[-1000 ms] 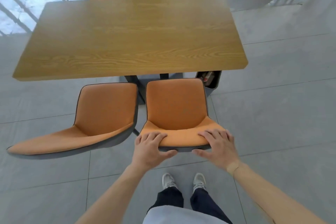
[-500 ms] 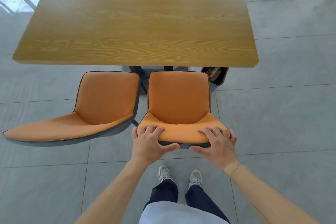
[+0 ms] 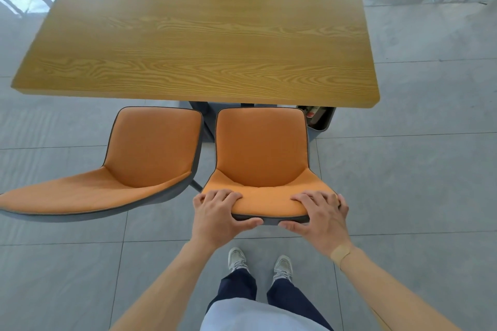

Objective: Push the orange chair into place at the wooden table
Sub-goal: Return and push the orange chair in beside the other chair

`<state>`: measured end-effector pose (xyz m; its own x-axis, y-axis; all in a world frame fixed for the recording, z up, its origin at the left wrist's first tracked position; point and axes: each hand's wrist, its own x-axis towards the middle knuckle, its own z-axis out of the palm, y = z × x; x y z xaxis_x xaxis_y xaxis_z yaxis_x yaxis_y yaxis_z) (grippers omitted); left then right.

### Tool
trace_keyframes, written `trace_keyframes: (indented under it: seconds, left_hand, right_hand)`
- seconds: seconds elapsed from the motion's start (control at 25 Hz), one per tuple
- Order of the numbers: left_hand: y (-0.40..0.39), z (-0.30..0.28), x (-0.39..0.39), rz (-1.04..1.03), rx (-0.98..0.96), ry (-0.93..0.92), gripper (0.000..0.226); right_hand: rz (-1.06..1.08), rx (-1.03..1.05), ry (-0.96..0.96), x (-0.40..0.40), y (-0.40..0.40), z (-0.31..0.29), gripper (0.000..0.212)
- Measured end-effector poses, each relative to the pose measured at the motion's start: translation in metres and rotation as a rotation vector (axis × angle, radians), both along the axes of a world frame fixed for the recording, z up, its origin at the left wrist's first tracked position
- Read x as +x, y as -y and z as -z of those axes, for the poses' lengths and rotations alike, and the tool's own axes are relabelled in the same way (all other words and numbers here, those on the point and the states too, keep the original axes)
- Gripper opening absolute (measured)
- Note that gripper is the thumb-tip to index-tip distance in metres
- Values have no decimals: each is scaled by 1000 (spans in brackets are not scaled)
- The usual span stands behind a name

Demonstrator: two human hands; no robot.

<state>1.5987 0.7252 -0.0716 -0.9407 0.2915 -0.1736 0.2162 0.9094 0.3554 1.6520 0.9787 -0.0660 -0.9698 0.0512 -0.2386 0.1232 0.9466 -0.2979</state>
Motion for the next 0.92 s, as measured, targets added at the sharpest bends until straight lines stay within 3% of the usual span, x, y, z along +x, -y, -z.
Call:
trace_keyframes:
  seconds: [0.36,0.6,0.8,0.92]
  left_hand:
    - [9,1,-2,36,18,-18,85]
    - [14,-7,0,33,-70,106,86]
    - [10,-16,12,-52,-162,206,96]
    - [5,-23,26,-106,-139,169,85]
  right_hand:
    - [-6,33,62,2,8,-1,84]
    - [-32,30,122,5,16,-4,92]
    - [-83,32,303,-5,15,-16,84]
    - [-134,65,301,-6,18,-26,77]
